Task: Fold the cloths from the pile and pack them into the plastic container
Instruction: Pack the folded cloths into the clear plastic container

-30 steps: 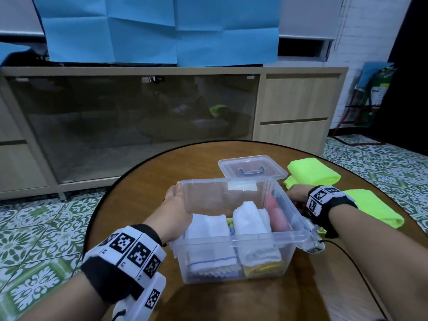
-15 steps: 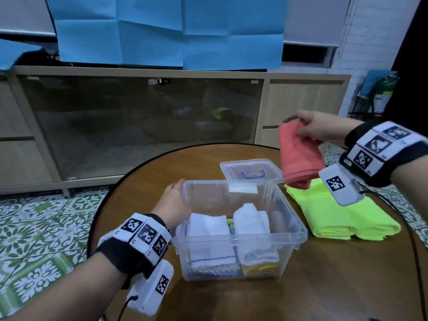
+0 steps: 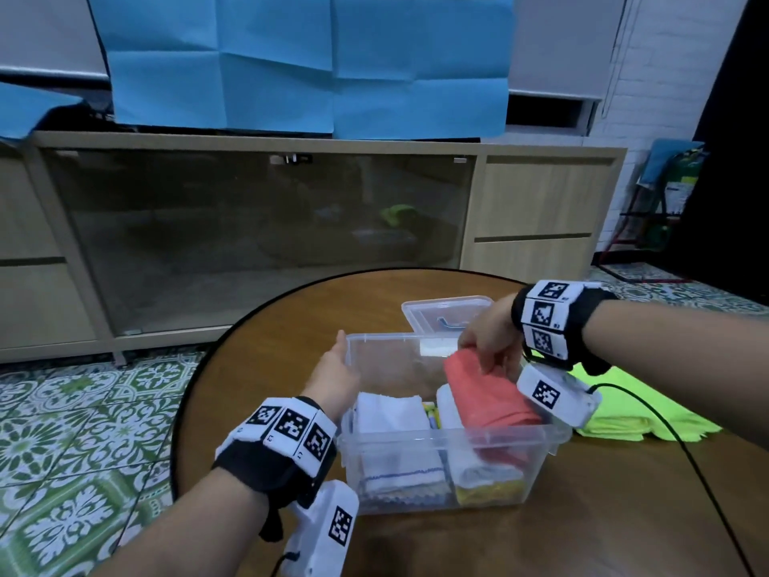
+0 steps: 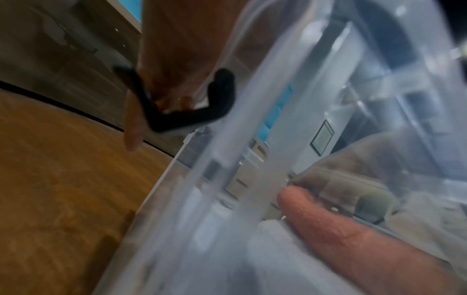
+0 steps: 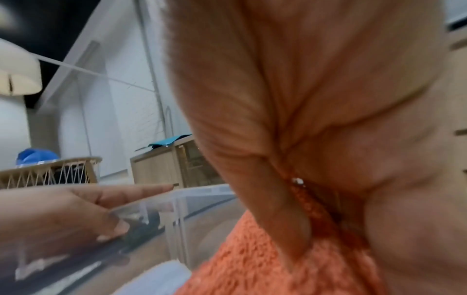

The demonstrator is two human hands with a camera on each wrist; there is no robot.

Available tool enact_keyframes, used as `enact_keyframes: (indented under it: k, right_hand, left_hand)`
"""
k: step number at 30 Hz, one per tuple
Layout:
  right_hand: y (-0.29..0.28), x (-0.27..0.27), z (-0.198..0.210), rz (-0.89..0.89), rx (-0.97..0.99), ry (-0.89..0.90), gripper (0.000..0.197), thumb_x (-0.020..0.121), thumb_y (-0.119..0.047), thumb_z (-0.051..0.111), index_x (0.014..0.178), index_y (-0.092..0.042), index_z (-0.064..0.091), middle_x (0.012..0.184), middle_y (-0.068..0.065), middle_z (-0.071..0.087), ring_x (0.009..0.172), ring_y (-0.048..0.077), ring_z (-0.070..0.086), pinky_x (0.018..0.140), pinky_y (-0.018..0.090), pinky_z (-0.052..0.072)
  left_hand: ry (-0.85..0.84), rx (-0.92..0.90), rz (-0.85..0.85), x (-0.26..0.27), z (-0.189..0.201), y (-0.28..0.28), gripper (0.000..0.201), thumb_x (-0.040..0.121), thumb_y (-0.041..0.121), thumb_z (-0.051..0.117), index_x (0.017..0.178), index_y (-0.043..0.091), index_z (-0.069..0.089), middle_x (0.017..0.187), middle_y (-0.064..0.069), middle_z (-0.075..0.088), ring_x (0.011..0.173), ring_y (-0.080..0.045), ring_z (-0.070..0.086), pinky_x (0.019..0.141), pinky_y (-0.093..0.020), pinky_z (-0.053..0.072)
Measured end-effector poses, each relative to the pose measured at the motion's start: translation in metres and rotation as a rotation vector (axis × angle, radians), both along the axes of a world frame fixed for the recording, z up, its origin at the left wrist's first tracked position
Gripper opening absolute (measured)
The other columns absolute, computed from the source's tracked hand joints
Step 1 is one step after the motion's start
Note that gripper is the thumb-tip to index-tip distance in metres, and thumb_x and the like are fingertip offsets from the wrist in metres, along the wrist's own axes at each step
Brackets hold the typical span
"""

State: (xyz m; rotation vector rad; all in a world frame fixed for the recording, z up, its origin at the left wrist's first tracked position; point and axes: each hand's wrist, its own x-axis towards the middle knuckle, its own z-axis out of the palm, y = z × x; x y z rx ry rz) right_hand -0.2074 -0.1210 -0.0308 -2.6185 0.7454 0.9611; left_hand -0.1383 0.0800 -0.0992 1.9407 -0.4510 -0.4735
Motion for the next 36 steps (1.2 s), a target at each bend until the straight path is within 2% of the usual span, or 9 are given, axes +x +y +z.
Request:
enact_keyframes:
  k: [6,10,14,17,20,23,27,31,36]
  right_hand:
    - [0.001,0.011,0.005,0.031,0.033,0.12,0.035,0.093,0.009,0.041,0.128,0.001,0.042,0.117,0.021,0.05,0.123,0.041,0.048,0.105,0.048,0.039]
    - [0.017,0.016,-0.006,0.239,-0.219,0.219,0.032,0.095,-0.009,0.049,0.127,-0.005,0.045,0.103,0.01,0.059,0.113,0.031,0.058,0.076,0.024,0.048]
    - [0.016,0.026,0.003,0.228,-0.062,0.191,0.017,0.094,0.003,0.046,0.107,-0.007,0.049,0.083,0.003,0.052,0.074,0.017,0.057,0.054,0.015,0.05]
    - [0.013,0.035,0.024,0.139,0.202,0.04,0.019,0.092,0.01,0.042,0.093,-0.007,0.05,0.083,0.007,0.057,0.068,0.014,0.058,0.06,0.022,0.053]
    - [0.028,0.044,0.026,0.079,0.423,-0.055,0.023,0.093,0.014,0.034,0.09,-0.001,0.05,0.065,0.007,0.066,0.055,0.016,0.065,0.057,0.026,0.056]
    - [0.047,0.054,0.005,0.095,0.452,0.013,0.022,0.095,0.011,0.033,0.087,0.0,0.049,0.055,0.005,0.065,0.049,0.014,0.065,0.053,0.024,0.056]
    - [0.066,0.064,-0.021,0.072,0.38,0.005,0.017,0.096,0.007,0.038,0.085,0.001,0.049,0.05,0.007,0.063,0.045,0.014,0.063,0.047,0.024,0.055]
    - [0.081,0.061,-0.042,0.104,0.277,-0.053,0.01,0.097,0.001,0.043,0.093,0.001,0.052,0.069,0.011,0.06,0.053,0.016,0.062,0.051,0.025,0.055]
    - [0.08,0.052,-0.037,0.11,0.19,-0.08,0.034,0.097,-0.015,0.048,0.126,0.002,0.045,0.087,0.016,0.063,0.076,0.029,0.065,0.068,0.035,0.056]
  left_hand:
    - [-0.013,0.06,-0.023,-0.004,0.006,0.003,0.066,0.097,0.002,0.03,0.151,0.028,0.004,0.151,-0.008,0.031,0.061,-0.014,0.053,0.043,-0.019,0.037]
    - [-0.011,0.073,-0.042,-0.007,0.007,0.005,0.066,0.097,0.002,0.032,0.15,0.029,0.003,0.15,-0.008,0.03,0.105,-0.03,0.06,0.064,-0.03,0.05]
    - [0.013,0.05,-0.047,-0.003,0.003,0.004,0.067,0.098,0.006,0.038,0.15,0.031,0.004,0.151,-0.005,0.03,0.107,-0.022,0.052,0.086,-0.032,0.05]
    - [-0.012,0.069,-0.053,0.0,0.001,0.003,0.068,0.098,0.011,0.043,0.15,0.029,0.004,0.148,-0.005,0.035,0.109,-0.02,0.054,0.089,-0.033,0.05]
    - [-0.015,0.068,-0.049,-0.001,0.002,0.002,0.069,0.098,0.01,0.042,0.151,0.028,0.002,0.146,-0.009,0.038,0.075,-0.009,0.054,0.06,-0.022,0.048]
    - [-0.011,0.081,-0.04,-0.003,0.004,0.002,0.07,0.097,0.014,0.044,0.151,0.029,0.001,0.144,-0.01,0.041,0.069,-0.011,0.054,0.048,-0.02,0.04]
    - [-0.032,0.108,-0.033,0.003,-0.002,0.0,0.072,0.094,0.005,0.04,0.15,0.031,0.003,0.147,-0.009,0.037,0.102,-0.028,0.061,0.06,-0.026,0.049]
    - [-0.024,0.157,-0.052,0.005,-0.005,-0.002,0.076,0.091,0.005,0.042,0.15,0.032,0.002,0.151,-0.009,0.031,0.123,-0.035,0.05,0.097,-0.047,0.047]
    - [-0.033,0.152,-0.039,0.006,-0.006,-0.003,0.08,0.09,0.002,0.044,0.149,0.034,0.002,0.153,-0.007,0.027,0.124,-0.035,0.049,0.097,-0.05,0.047]
